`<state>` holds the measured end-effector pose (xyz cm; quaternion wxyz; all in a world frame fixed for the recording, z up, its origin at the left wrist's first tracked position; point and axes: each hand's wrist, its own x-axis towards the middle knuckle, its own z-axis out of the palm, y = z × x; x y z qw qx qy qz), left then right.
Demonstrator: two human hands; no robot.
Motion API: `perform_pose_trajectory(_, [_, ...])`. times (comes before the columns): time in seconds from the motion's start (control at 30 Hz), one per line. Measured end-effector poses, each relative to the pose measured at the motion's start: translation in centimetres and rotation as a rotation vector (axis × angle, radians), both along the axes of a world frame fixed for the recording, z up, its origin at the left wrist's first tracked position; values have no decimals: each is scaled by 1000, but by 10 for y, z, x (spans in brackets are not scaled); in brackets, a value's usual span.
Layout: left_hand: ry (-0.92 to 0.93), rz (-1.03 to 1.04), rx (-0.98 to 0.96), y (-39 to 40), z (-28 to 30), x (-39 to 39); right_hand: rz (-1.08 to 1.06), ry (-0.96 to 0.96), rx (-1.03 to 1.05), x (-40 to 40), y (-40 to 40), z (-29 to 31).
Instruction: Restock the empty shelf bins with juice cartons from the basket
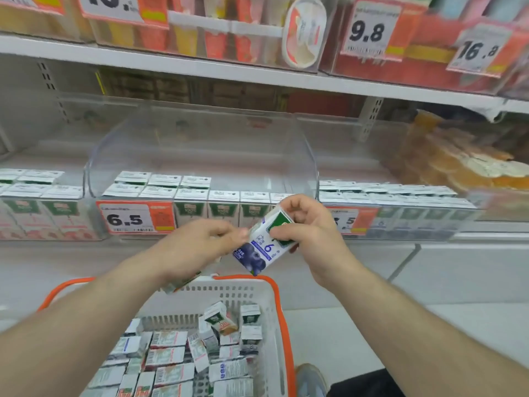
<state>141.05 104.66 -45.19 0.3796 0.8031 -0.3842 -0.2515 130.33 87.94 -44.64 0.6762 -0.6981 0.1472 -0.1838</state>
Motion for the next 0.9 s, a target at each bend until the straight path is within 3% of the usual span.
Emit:
perform_pose_trajectory(0.1, [-56, -65, -25, -25, 12, -11, -15, 0, 9, -8, -16, 2])
perform_pose_trajectory(0.27, [94, -28, -152, -50, 25, -21, -85, -17, 40, -19, -39, 13])
perform_pose_trajectory(0.43, [67, 43, -176, -83, 31, -36, -197, 59, -126, -22, -58, 23])
perform_pose_trajectory(0.6, [59, 273, -303, -112, 33, -45, -465, 89, 42, -25, -86, 33])
perform_pose_trajectory(0.77, [484, 355, -370, -126, 40, -50, -543, -11, 182, -31, -108, 49])
perform_pose_trajectory(0.9, [674, 369, -353, -128, 46, -54, -572, 26, -207, -1, -138, 68])
